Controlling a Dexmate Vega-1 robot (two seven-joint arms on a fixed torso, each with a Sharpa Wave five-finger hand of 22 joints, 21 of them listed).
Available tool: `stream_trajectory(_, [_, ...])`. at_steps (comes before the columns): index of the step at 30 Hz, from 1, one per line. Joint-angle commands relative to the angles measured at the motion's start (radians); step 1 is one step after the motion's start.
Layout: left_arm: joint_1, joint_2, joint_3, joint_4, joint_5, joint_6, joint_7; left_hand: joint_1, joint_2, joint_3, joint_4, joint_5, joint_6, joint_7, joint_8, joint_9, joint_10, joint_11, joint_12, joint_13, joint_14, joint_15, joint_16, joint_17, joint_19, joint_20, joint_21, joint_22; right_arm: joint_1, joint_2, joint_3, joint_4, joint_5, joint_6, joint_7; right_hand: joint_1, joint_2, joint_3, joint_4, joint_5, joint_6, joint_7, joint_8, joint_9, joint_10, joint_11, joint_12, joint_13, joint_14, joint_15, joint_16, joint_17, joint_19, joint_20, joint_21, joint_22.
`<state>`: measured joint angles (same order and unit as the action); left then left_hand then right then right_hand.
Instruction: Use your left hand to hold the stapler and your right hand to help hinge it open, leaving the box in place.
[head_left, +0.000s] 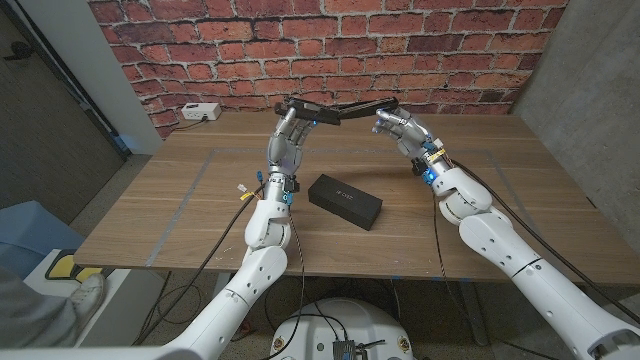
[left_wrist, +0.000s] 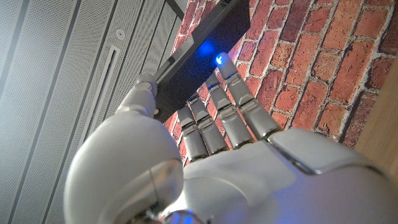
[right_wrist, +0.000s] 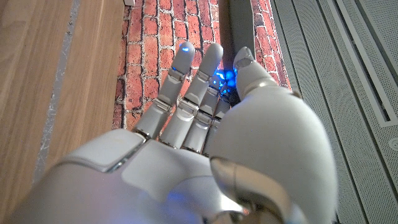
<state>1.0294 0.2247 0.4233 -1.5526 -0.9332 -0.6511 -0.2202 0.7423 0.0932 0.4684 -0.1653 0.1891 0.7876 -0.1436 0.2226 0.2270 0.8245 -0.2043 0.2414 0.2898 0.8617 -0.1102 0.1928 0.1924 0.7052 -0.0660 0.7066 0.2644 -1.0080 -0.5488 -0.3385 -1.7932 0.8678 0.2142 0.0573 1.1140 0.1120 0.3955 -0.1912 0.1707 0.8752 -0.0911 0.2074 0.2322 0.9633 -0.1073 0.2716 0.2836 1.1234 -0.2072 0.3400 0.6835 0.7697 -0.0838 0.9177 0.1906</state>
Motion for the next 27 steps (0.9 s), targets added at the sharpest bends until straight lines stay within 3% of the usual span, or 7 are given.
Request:
stream_trajectory(1, [-0.019, -0.024, -0.011, 0.046, -0.059, 0.019, -0.104, 0.039, 0.067, 0.046, 0.036, 0.004, 0.071, -0.064, 0.007, 0.000, 0.007, -0.002, 0.003, 0.004, 0.001, -0.128, 0.009, 0.006, -0.007, -0.091, 0.007, 0.003, -0.022, 0.001, 0.000, -0.015, 0.021, -0.009, -0.002, -0.038, 0.051, 0.044, 0.039, 0.009, 0.020, -0.012, 0.007, 0.002, 0.051, -0.032, 0.005, 0.370, 0.002, -0.028, -0.002, 0.005, -0.008, -0.119, 0.009, 0.002])
stream_trajectory(9, [-0.033, -0.059, -0.010, 0.083, -0.092, 0.028, -0.162, 0.039, 0.068, 0.047, 0.035, 0.004, 0.071, -0.064, 0.006, 0.000, 0.006, -0.002, 0.002, 0.004, -0.001, -0.128, 0.009, 0.006, -0.009, -0.091, 0.009, 0.001, -0.031, 0.009, 0.008, -0.003, 0.062, -0.014, 0.013, -0.038, 0.051, 0.044, 0.038, 0.009, 0.020, -0.011, 0.006, 0.002, 0.053, -0.034, 0.004, 0.369, 0.003, -0.028, -0.003, 0.005, -0.009, -0.118, 0.012, 0.002])
stream_trajectory(27, [-0.062, -0.081, -0.046, 0.123, -0.203, 0.123, -0.301, 0.039, 0.068, 0.049, 0.034, 0.004, 0.075, -0.064, 0.006, 0.001, 0.008, -0.002, 0.002, 0.004, -0.004, -0.128, 0.010, 0.007, -0.012, -0.092, 0.014, -0.004, -0.002, 0.049, -0.006, 0.030, 0.150, -0.056, 0.071, -0.037, 0.049, 0.046, 0.036, 0.010, 0.023, -0.010, 0.006, 0.001, 0.061, -0.032, 0.003, 0.366, 0.009, -0.028, -0.005, 0.004, -0.009, -0.118, 0.024, 0.000])
